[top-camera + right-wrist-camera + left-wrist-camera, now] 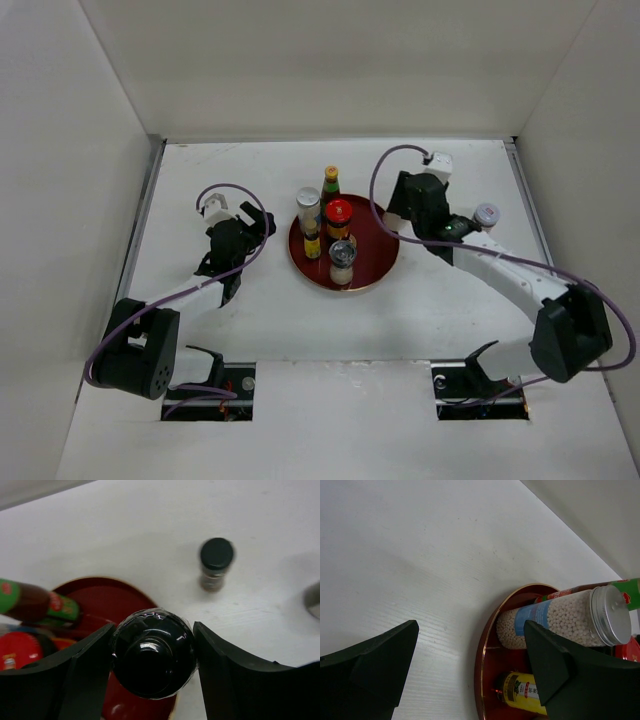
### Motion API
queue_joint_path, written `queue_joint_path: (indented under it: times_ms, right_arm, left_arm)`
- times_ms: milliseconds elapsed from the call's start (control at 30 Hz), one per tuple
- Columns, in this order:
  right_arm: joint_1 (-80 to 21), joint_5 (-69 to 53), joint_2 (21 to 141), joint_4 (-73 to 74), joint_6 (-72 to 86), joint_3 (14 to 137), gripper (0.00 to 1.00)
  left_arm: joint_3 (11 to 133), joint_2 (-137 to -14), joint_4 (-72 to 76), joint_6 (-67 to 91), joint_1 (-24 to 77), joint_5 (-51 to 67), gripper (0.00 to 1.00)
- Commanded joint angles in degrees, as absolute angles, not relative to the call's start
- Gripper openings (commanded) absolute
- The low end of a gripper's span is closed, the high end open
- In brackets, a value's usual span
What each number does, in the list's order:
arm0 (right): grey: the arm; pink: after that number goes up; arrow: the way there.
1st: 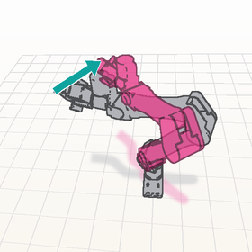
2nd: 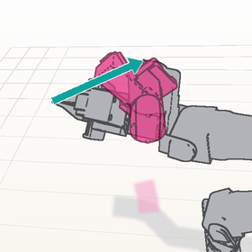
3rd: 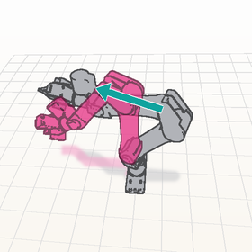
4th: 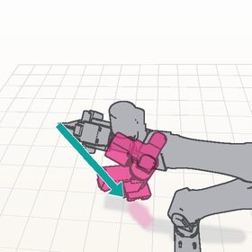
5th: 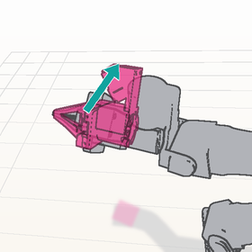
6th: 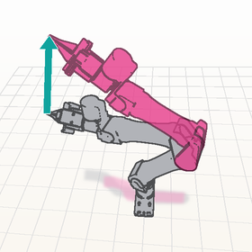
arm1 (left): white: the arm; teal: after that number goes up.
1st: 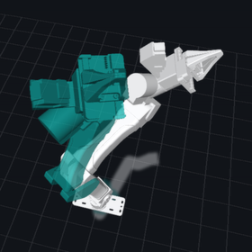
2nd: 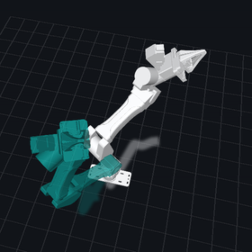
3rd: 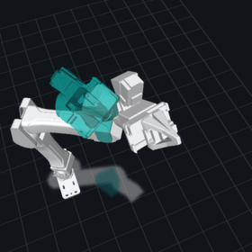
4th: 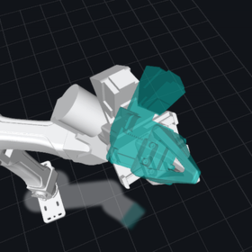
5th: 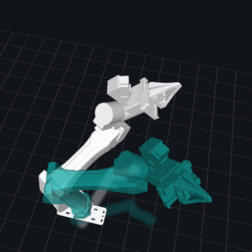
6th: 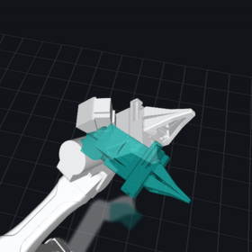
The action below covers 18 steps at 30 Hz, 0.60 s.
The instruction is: Organize the condiment bottles
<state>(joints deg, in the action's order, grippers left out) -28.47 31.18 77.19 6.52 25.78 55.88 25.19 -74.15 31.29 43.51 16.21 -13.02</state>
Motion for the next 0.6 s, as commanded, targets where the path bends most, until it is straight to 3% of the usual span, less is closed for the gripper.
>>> queue_joint_path:
  times_ms: [0, 467, 567]
  right_arm:
    - [-30.80, 27.17, 82.16, -1.48, 26.46, 62.91, 0.55]
    - [-31.51, 21.36, 103.09, -3.60, 26.28, 77.08, 0.56]
    - [-31.59, 21.97, 104.24, -3.78, 26.81, 77.34, 0.67]
  left_arm:
    - [24.43, -73.92, 34.63, 43.95, 15.95, -12.48, 0.86]
    - [24.61, -74.09, 34.80, 43.95, 16.21, -12.39, 0.85]
    - [24.61, -74.27, 34.80, 43.95, 16.22, -12.39, 0.85]
